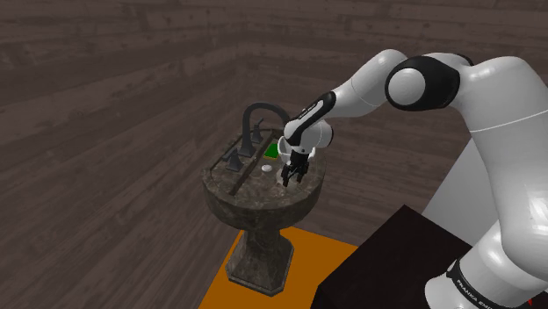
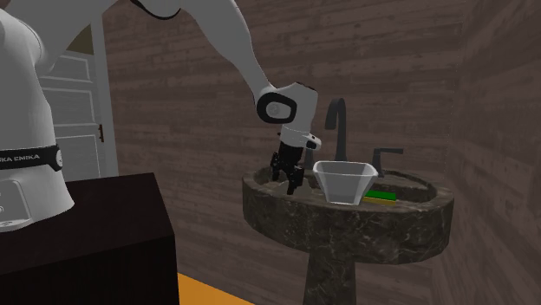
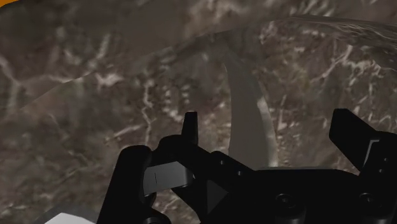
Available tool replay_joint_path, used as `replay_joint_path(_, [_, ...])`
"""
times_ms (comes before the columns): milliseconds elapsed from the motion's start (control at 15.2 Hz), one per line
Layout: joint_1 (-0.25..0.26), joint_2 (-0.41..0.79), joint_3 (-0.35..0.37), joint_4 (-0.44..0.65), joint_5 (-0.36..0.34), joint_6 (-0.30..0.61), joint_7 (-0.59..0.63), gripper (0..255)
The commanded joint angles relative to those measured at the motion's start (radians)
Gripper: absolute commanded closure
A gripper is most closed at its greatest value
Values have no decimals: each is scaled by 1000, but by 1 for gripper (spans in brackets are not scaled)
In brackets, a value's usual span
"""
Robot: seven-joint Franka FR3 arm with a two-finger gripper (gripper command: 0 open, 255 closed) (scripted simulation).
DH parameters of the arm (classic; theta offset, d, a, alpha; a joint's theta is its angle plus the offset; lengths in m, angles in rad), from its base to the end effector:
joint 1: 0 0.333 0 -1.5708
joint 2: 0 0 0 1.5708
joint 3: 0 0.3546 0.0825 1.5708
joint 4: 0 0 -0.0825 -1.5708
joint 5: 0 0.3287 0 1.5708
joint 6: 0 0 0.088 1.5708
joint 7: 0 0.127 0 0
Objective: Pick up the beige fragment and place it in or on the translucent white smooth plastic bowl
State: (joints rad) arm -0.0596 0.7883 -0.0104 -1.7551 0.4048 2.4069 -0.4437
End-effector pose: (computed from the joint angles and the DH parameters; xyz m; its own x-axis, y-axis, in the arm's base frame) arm 0.6332 -0.0359 0.1624 0.9962 0.0637 -0.0591 0.0458 -0.9628 -0.2662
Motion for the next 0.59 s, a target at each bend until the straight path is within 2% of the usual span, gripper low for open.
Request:
replay_joint_path(0, [0,0,0,0,0,0,0,0])
replay_joint_path(66, [0,0,0,0,0,0,0,0])
replay_joint_path(132, [0,0,0,0,0,0,0,255])
replay_joint_path(528, [0,0,0,0,0,0,0,255])
